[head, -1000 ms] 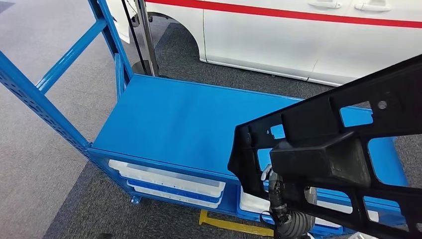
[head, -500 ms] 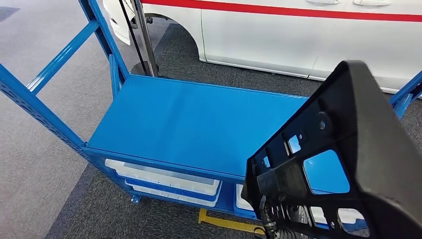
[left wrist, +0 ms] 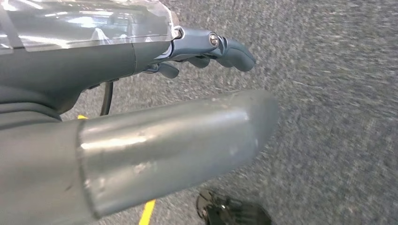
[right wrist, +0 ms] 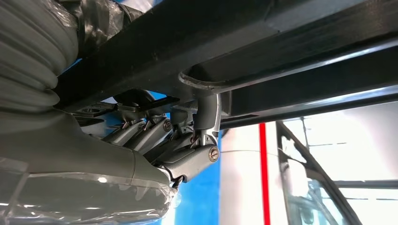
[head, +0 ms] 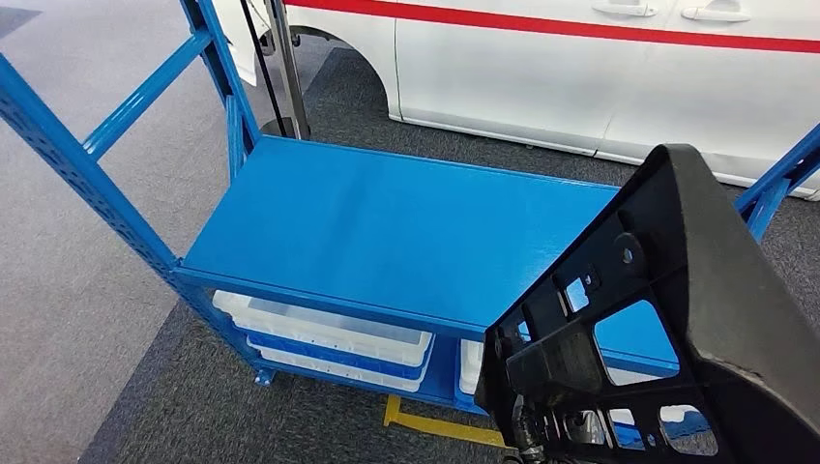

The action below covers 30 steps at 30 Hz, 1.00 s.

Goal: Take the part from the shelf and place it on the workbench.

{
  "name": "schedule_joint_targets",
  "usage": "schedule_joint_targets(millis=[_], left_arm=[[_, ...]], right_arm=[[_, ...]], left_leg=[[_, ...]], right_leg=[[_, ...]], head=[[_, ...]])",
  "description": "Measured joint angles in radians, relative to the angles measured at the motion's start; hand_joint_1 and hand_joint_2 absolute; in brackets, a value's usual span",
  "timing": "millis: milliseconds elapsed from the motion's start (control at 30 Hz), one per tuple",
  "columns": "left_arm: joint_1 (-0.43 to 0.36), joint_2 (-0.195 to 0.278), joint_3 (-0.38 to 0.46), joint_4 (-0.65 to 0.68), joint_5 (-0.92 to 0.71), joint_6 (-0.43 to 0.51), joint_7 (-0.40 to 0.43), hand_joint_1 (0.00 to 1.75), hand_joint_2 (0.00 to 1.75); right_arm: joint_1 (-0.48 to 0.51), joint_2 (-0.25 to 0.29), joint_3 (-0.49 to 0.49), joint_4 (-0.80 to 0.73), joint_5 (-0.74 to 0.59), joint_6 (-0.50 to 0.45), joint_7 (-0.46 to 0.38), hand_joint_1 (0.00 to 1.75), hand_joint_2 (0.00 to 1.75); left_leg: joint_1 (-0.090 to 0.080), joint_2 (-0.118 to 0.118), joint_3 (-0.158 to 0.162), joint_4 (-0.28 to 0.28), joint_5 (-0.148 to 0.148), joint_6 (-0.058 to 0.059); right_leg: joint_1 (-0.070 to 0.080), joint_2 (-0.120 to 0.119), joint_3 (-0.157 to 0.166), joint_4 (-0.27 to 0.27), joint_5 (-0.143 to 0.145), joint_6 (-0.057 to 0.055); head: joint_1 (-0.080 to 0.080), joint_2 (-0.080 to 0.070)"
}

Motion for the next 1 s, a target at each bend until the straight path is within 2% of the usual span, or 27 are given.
schedule_joint_targets(millis=[67, 133, 167, 200, 233, 300, 333, 367, 433, 500, 533, 567, 633, 667, 700, 733, 767, 800, 833, 867, 900, 933, 967, 1000], left_arm=[[0.0, -0.001, 0.0, 0.0, -0.004, 0.0, 0.0, 0.0, 0.0], [0.002, -0.001, 0.001, 0.0, -0.006, 0.0, 0.0, 0.0, 0.0], [0.002, -0.001, 0.001, 0.0, -0.007, 0.0, 0.001, 0.0, 0.0], [0.002, -0.001, 0.001, 0.0, -0.009, -0.001, 0.001, 0.0, 0.0], [0.002, -0.002, 0.001, 0.0, -0.011, -0.002, 0.002, 0.0, 0.0], [0.002, -0.005, 0.001, 0.0, -0.016, -0.005, 0.006, 0.0, 0.0], [0.003, -0.006, 0.001, 0.0, -0.018, -0.005, 0.008, 0.0, 0.0], [0.003, -0.007, 0.001, 0.0, -0.019, -0.006, 0.011, 0.0, 0.0], [0.004, -0.009, 0.001, 0.0, -0.021, -0.006, 0.015, 0.0, 0.0], [0.004, -0.01, 0.001, 0.0, -0.021, -0.006, 0.017, 0.0, 0.0], [0.003, -0.01, 0.001, 0.0, -0.021, -0.006, 0.018, 0.0, 0.0], [0.003, -0.011, 0.001, 0.0, -0.021, -0.006, 0.018, 0.0, 0.0], [0.003, -0.011, 0.001, 0.0, -0.021, -0.006, 0.02, 0.0, 0.0], [0.003, -0.011, 0.001, 0.0, -0.022, -0.006, 0.02, 0.0, 0.0], [0.003, -0.011, 0.001, 0.0, -0.023, -0.006, 0.02, 0.0, 0.0], [0.003, -0.011, 0.001, 0.0, -0.024, -0.006, 0.02, 0.0, 0.0], [0.002, -0.011, 0.001, 0.0, -0.024, -0.006, 0.019, 0.0, 0.0], [0.002, -0.011, 0.001, 0.0, -0.025, -0.006, 0.017, 0.0, 0.0], [0.001, -0.009, 0.001, -0.001, -0.026, -0.006, 0.015, 0.0, 0.0], [0.001, -0.009, 0.001, -0.001, -0.027, -0.006, 0.012, 0.0, 0.0], [0.001, -0.008, 0.001, -0.002, -0.028, -0.006, 0.01, 0.0, 0.0], [0.0, -0.008, 0.001, -0.002, -0.029, -0.006, 0.008, 0.0, 0.0], [-0.001, -0.01, 0.001, -0.002, -0.032, -0.006, 0.007, 0.0, 0.0], [-0.002, -0.011, 0.001, -0.002, -0.034, -0.007, 0.006, 0.0, 0.0]], right_arm=[[0.006, 0.005, -0.012, 0.0, 0.001, 0.01, 0.0, 1.75, 1.75], [0.007, 0.009, -0.023, 0.001, 0.002, 0.016, 0.0, 1.75, 1.75], [0.008, 0.01, -0.029, 0.002, 0.002, 0.018, 0.0, 1.75, 1.75], [0.008, 0.011, -0.034, 0.004, -0.001, 0.021, 0.0, 1.75, 1.75], [0.008, 0.012, -0.039, 0.005, -0.007, 0.025, 0.0, 1.75, 1.75], [0.007, 0.014, -0.045, 0.009, -0.034, 0.044, 0.001, 1.75, 1.75], [0.005, 0.016, -0.047, 0.01, -0.051, 0.055, 0.001, 1.75, 1.75], [0.004, 0.019, -0.049, 0.011, -0.067, 0.066, 0.001, 1.75, 1.75], [0.003, 0.024, -0.054, 0.013, -0.084, 0.078, 0.001, 1.75, 1.75], [0.003, 0.029, -0.059, 0.015, -0.089, 0.081, 0.0, 1.75, 1.75], [0.003, 0.032, -0.062, 0.016, -0.09, 0.081, 0.0, 1.75, 1.75], [0.003, 0.035, -0.064, 0.017, -0.09, 0.082, 0.0, 1.75, 1.75], [0.003, 0.04, -0.069, 0.018, -0.092, 0.083, 0.0, 1.75, 1.75], [0.004, 0.041, -0.07, 0.019, -0.093, 0.084, 0.0, 1.75, 1.75], [0.004, 0.041, -0.072, 0.02, -0.095, 0.085, 0.001, 1.75, 1.75], [0.004, 0.042, -0.074, 0.021, -0.097, 0.088, 0.001, 1.75, 1.75], [0.004, 0.042, -0.076, 0.023, -0.099, 0.091, 0.002, 1.75, 1.75], [0.004, 0.043, -0.078, 0.024, -0.102, 0.093, 0.002, 1.75, 1.75], [0.003, 0.043, -0.079, 0.025, -0.104, 0.096, 0.003, 1.75, 1.75], [0.003, 0.044, -0.08, 0.026, -0.105, 0.097, 0.005, 1.75, 1.75], [0.003, 0.044, -0.08, 0.027, -0.105, 0.098, 0.006, 1.75, 1.75], [0.003, 0.044, -0.08, 0.027, -0.106, 0.097, 0.006, 1.75, 1.75], [0.003, 0.044, -0.08, 0.028, -0.106, 0.096, 0.007, 1.75, 1.75], [0.004, 0.044, -0.08, 0.029, -0.106, 0.095, 0.007, 1.75, 1.75]], left_leg=[[0.002, 0.004, -0.011, -0.001, 0.011, 0.008], [0.001, 0.007, -0.026, 0.0, 0.02, 0.011], [0.001, 0.009, -0.034, 0.002, 0.025, 0.01], [0.001, 0.01, -0.043, 0.004, 0.029, 0.008], [0.002, 0.013, -0.05, 0.008, 0.032, 0.007], [0.003, 0.02, -0.06, 0.018, 0.034, 0.003], [0.003, 0.024, -0.063, 0.022, 0.035, -0.001], [0.002, 0.028, -0.064, 0.025, 0.037, -0.006], [0.0, 0.039, -0.065, 0.025, 0.045, -0.021], [0.002, 0.042, -0.07, 0.03, 0.037, -0.035], [0.003, 0.036, -0.078, 0.05, 0.012, -0.039], [0.004, 0.026, -0.092, 0.089, -0.028, -0.042], [0.004, 0.01, -0.127, 0.209, -0.118, -0.044], [0.004, 0.008, -0.137, 0.262, -0.143, -0.043], [0.003, 0.007, -0.136, 0.289, -0.145, -0.041], [0.002, 0.006, -0.116, 0.28, -0.127, -0.037], [-0.001, -0.001, -0.08, 0.235, -0.097, -0.029], [-0.004, -0.016, -0.032, 0.166, -0.07, -0.018], [-0.007, -0.037, 0.019, 0.087, -0.056, -0.007], [-0.01, -0.055, 0.055, 0.028, -0.052, -0.001], [-0.013, -0.067, 0.075, -0.01, -0.054, 0.002], [-0.015, -0.066, 0.081, -0.028, -0.054, 0.002], [-0.013, -0.057, 0.075, -0.032, -0.043, 0.002], [-0.012, -0.045, 0.069, -0.038, -0.031, 0.006]], right_leg=[[-0.005, 0.0, -0.024, 0.064, -0.066, 0.01], [-0.01, 0.0, -0.055, 0.171, -0.132, 0.018], [-0.013, 0.0, -0.063, 0.218, -0.152, 0.023], [-0.016, 0.0, -0.054, 0.232, -0.153, 0.026], [-0.02, -0.001, -0.027, 0.208, -0.136, 0.029], [-0.024, -0.018, 0.066, 0.077, -0.091, 0.03], [-0.021, -0.029, 0.102, 0.018, -0.076, 0.026], [-0.017, -0.038, 0.122, -0.019, -0.069, 0.02], [-0.008, -0.035, 0.12, -0.033, -0.061, 0.004], [-0.01, -0.022, 0.11, -0.042, -0.049, -0.015], [-0.012, -0.017, 0.103, -0.045, -0.039, -0.026], [-0.013, -0.012, 0.093, -0.049, -0.028, -0.036], [-0.008, 0.001, 0.068, -0.046, -0.009, -0.046], [-0.004, 0.009, 0.054, -0.044, 0.0, -0.048], [-0.001, 0.017, 0.04, -0.042, 0.009, -0.048], [0.002, 0.027, 0.027, -0.04, 0.019, -0.048], [0.005, 0.037, 0.014, -0.037, 0.029, -0.047], [0.006, 0.047, 0.003, -0.035, 0.039, -0.046], [0.008, 0.057, -0.007, -0.034, 0.048, -0.043], [0.009, 0.065, -0.014, -0.034, 0.059, -0.039], [0.007, 0.073, -0.018, -0.036, 0.069, -0.034], [0.006, 0.082, -0.02, -0.04, 0.081, -0.027], [0.005, 0.09, -0.022, -0.045, 0.092, -0.02], [0.005, 0.087, -0.027, -0.045, 0.09, -0.015]], head=[[0.001, 0.0], [0.001, 0.0], [0.001, 0.0], [0.001, 0.0], [0.001, 0.0], [0.001, 0.0], [0.001, 0.0], [0.001, 0.0], [0.001, 0.0], [0.001, 0.0], [0.001, 0.0], [0.0, 0.0], [0.0, 0.0], [0.001, 0.0], [0.001, 0.0], [0.001, 0.0], [0.0, 0.0], [0.0, 0.0], [0.001, 0.0], [0.0, 0.0], [0.001, 0.0], [0.0, 0.0], [0.0, 0.0], [0.0, 0.0]])
